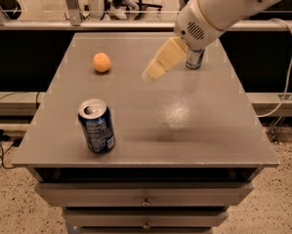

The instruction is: Move orange near pepsi can

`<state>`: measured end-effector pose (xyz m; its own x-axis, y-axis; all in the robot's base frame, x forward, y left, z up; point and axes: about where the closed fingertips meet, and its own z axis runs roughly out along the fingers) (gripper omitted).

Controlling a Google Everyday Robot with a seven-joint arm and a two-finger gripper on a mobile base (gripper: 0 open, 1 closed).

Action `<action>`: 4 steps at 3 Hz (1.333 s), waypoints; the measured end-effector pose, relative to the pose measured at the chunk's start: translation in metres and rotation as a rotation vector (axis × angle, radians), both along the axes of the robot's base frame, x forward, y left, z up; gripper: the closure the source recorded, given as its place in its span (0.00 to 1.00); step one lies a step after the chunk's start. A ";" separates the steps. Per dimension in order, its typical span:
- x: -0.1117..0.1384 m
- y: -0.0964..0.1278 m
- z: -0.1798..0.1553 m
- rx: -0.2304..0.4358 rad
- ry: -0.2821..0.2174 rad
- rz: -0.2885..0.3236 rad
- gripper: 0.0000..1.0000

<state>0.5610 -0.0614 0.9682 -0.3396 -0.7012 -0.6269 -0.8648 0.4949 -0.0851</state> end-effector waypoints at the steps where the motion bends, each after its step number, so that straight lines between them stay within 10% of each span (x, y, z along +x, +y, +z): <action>1: 0.050 0.086 -0.025 0.131 0.006 0.020 0.00; 2: 0.077 0.133 -0.039 0.180 -0.017 0.029 0.00; 4: 0.092 0.148 -0.061 0.233 -0.032 -0.011 0.00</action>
Offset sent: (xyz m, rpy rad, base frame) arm 0.1137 0.1899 -0.0563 0.2428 -0.0486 0.0352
